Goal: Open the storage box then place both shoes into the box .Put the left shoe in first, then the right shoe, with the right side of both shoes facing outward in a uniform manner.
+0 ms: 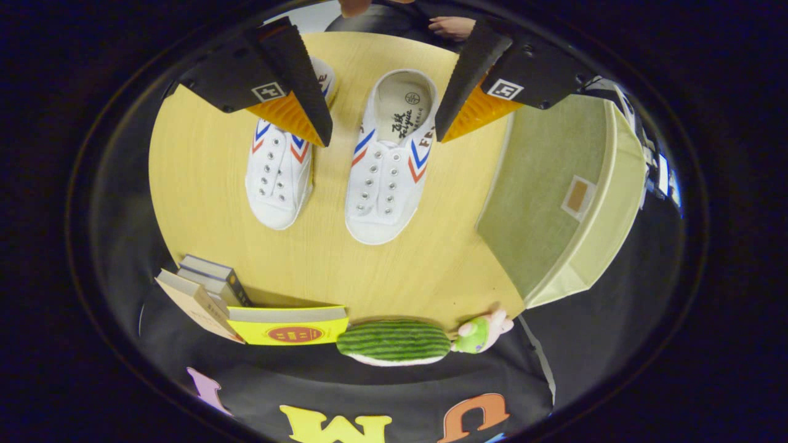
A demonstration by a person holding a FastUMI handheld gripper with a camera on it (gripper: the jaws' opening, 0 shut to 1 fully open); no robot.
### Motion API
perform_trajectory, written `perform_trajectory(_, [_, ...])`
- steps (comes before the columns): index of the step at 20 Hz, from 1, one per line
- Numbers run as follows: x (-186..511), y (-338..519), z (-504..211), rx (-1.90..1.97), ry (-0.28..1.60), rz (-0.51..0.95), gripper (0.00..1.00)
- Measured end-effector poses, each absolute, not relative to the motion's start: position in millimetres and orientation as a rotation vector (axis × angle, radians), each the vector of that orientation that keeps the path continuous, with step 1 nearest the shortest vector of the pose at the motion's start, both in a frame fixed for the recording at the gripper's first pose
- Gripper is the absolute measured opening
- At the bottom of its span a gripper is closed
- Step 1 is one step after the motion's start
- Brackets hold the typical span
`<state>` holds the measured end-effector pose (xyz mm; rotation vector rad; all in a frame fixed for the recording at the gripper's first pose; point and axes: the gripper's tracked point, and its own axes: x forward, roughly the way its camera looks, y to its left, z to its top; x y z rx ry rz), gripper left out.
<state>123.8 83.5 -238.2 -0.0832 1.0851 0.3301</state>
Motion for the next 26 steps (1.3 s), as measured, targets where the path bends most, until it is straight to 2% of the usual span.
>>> perform_trajectory(5, [127.7, 78.9, -264.0, -0.089, 1.163, 0.325, 0.99])
perform_trajectory(8, [131.6, 79.9, -278.0, -0.065, 1.197, 0.32, 0.94])
perform_trajectory(10, [132.0, 82.3, -283.3, -0.037, 1.226, 0.324, 0.87])
perform_trajectory(12, [133.7, 82.6, -288.1, -0.018, 1.245, 0.319, 0.78])
perform_trajectory(17, [130.5, 95.3, -289.9, 0.021, 1.277, 0.332, 0.39])
perform_trajectory(20, [131.4, 92.3, -290.3, 0.02, 1.269, 0.3, 0.25])
perform_trajectory(22, [131.5, 93.0, -288.2, 0.078, 1.266, 0.285, 0.1])
perform_trajectory(23, [131.2, 92.8, -287.3, 0.111, 1.264, 0.281, 0.06])
perform_trajectory(26, [125.7, 102.2, -281.2, 0.263, 1.263, 0.282, 0.06])
